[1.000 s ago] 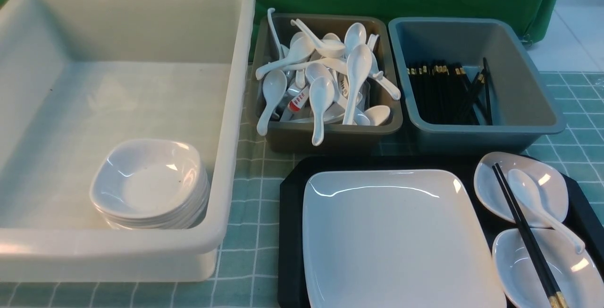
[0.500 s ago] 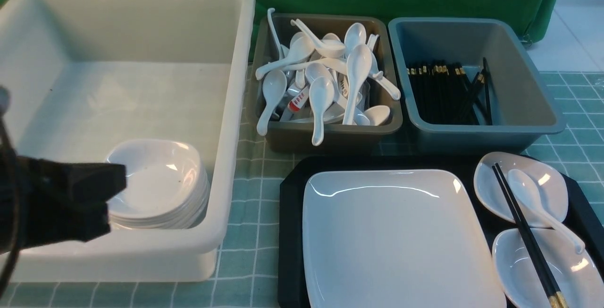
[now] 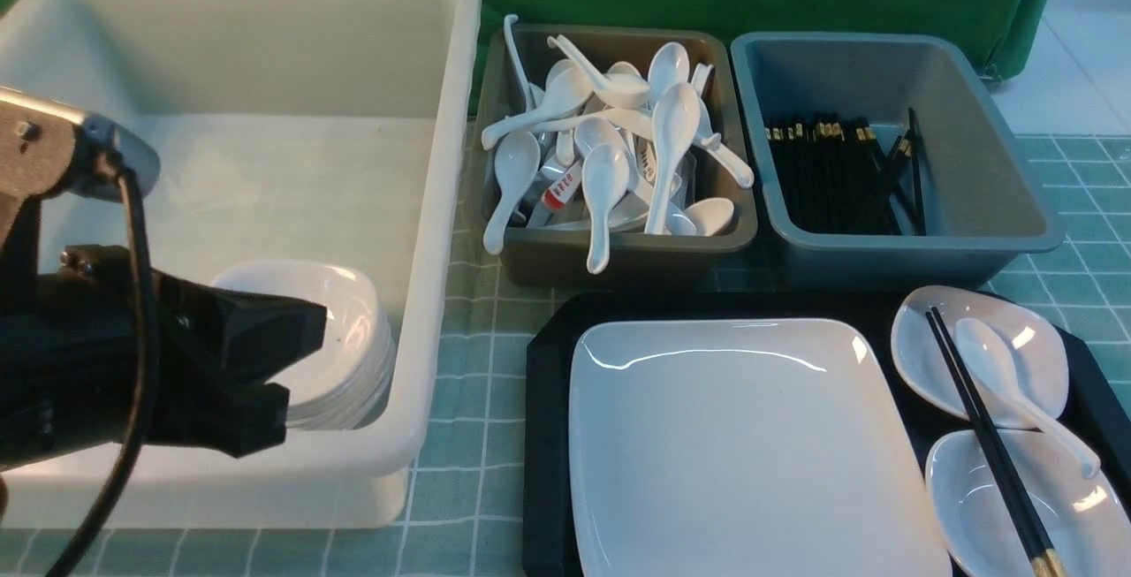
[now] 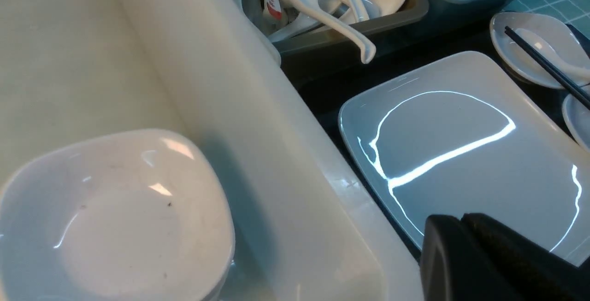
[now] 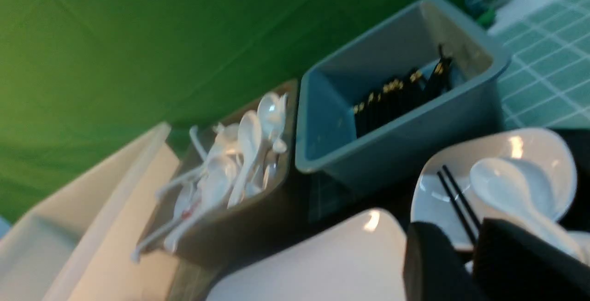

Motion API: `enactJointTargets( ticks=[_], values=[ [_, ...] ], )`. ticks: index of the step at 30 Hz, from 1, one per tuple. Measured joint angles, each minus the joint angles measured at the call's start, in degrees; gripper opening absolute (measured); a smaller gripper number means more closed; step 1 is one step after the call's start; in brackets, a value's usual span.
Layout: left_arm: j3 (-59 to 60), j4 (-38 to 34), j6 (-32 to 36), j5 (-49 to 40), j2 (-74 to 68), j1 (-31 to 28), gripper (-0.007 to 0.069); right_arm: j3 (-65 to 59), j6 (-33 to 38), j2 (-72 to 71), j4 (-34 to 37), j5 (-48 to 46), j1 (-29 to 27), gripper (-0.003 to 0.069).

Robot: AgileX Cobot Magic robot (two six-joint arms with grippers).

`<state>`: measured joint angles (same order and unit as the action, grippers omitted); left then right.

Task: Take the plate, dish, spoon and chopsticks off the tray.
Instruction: Use the right arm to grab a pair of chopsticks from the plate

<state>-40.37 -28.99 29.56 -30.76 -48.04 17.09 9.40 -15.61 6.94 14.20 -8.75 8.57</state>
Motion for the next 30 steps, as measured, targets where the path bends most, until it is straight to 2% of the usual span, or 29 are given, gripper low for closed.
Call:
enactJointTargets(
  ticks=[1,2,4,6,7,11,17,19,22,26,30],
  values=[
    [0.00,-0.42,0.95,0.00,0.00,0.00,0.0013,1.61,0.54,0.72,-0.06,-1.86,0.42,0.0170],
    [0.00,-3.84,4.94,-0.20,0.00,0.00,0.0013,8.54,5.30,7.63,-0.61,-9.97,2.37,0.0170],
    [0.00,-9.47,11.30,-1.61,0.00,0.00,0.0013,17.48,10.51,17.87,-2.68,-20.88,4.70,0.0174],
    [0.00,-11.55,13.23,-2.60,0.07,0.00,0.0013,21.70,12.48,23.34,-4.28,-26.18,5.61,0.0178],
    [0.00,-13.51,14.97,-4.08,0.39,0.00,0.0013,27.03,14.50,30.93,-6.93,-32.96,6.42,0.0188],
    [0.00,-15.55,18.29,-7.66,3.20,0.00,0.0013,36.57,18.02,49.60,-14.92,-44.63,6.62,0.0231],
    [0.00,-15.80,19.68,-9.76,9.80,0.00,0.0013,38.84,20.45,65.73,-17.39,-42.33,6.62,0.0293],
    [0.00,-15.80,19.72,-10.06,12.55,0.00,0.0013,38.95,20.88,71.31,-17.14,-37.71,6.62,0.0370],
    [0.00,-15.80,19.73,-10.65,13.68,0.00,0.0013,38.95,20.88,74.39,-17.14,-35.23,6.62,0.0420],
    [0.00,-15.80,19.73,-10.91,13.81,0.00,0.0013,38.95,20.96,77.66,-16.97,-32.68,6.44,0.0439],
    [0.00,-15.80,19.73,-10.79,13.81,0.00,0.0013,38.95,20.96,81.13,-16.67,-31.01,3.88,0.0441]
  ],
)
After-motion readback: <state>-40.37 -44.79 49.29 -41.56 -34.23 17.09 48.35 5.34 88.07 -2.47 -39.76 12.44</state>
